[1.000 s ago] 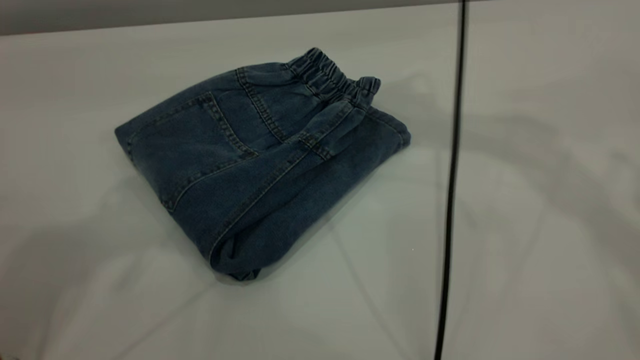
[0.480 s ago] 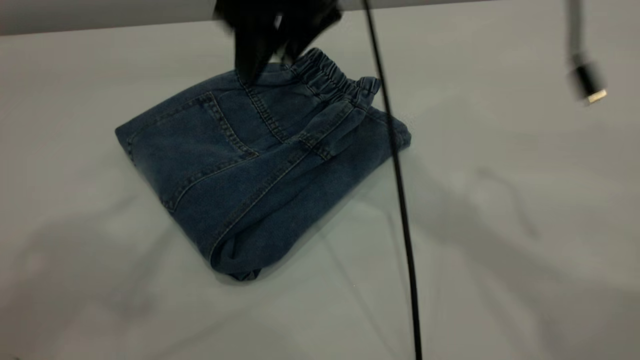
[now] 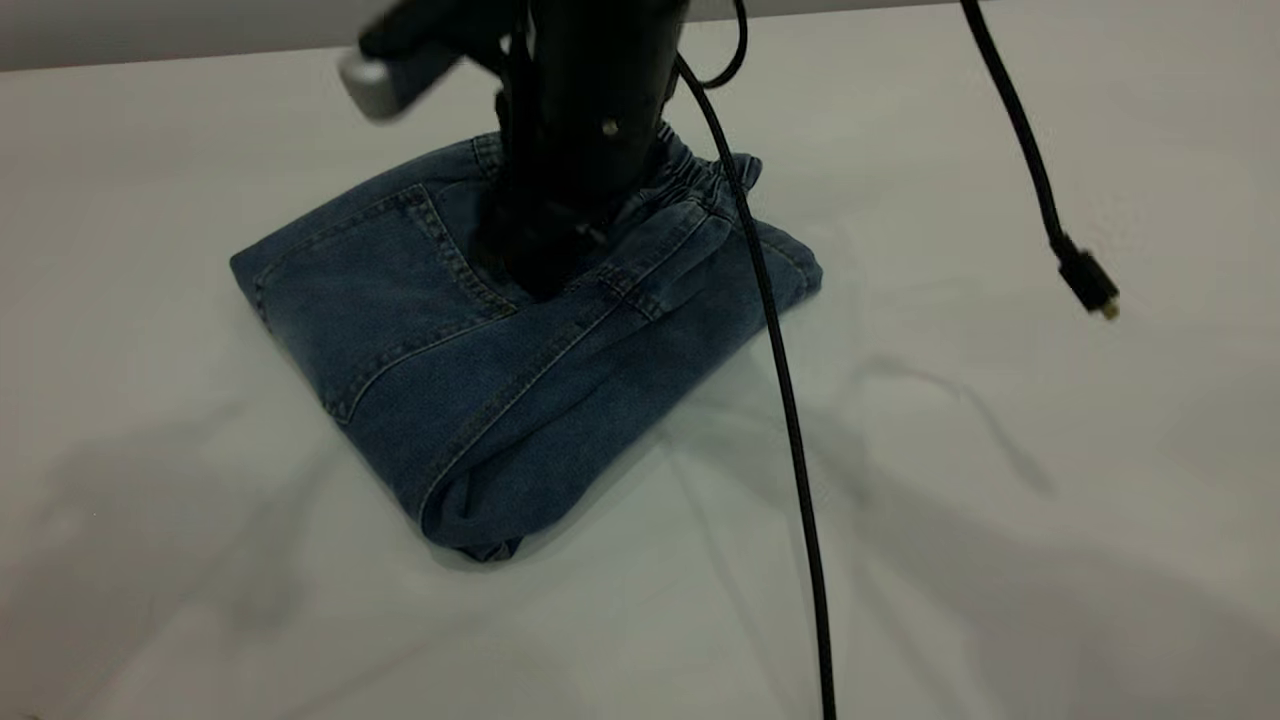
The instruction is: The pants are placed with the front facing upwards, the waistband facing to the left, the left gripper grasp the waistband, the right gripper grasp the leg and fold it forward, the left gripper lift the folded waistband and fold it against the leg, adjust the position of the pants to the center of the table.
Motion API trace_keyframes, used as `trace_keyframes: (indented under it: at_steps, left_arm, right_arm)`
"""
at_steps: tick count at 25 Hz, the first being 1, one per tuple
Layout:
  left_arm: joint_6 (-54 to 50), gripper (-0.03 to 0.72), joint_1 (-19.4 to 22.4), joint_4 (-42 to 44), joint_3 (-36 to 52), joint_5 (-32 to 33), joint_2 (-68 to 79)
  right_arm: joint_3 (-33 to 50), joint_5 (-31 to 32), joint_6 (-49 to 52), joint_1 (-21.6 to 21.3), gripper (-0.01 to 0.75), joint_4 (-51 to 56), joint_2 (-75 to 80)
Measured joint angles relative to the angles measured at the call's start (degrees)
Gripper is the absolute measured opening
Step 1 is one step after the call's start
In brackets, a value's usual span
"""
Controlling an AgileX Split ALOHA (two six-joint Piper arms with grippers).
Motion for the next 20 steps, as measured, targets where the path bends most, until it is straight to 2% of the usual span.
trace_keyframes:
  at_steps: [7,20]
  left_arm:
    - [0.00,0.477,0.00,-1.32,0.00,0.05,0.00]
    - [0.07,0.476,0.00,-3.20,0.00,0.48,-0.75]
  right_arm:
    - [0.00,-0.13,3.02,0.00,0.368,-1.65,2.54]
    - [-0.11,9.50,16.57,0.00,0.368,-1.64,3.70]
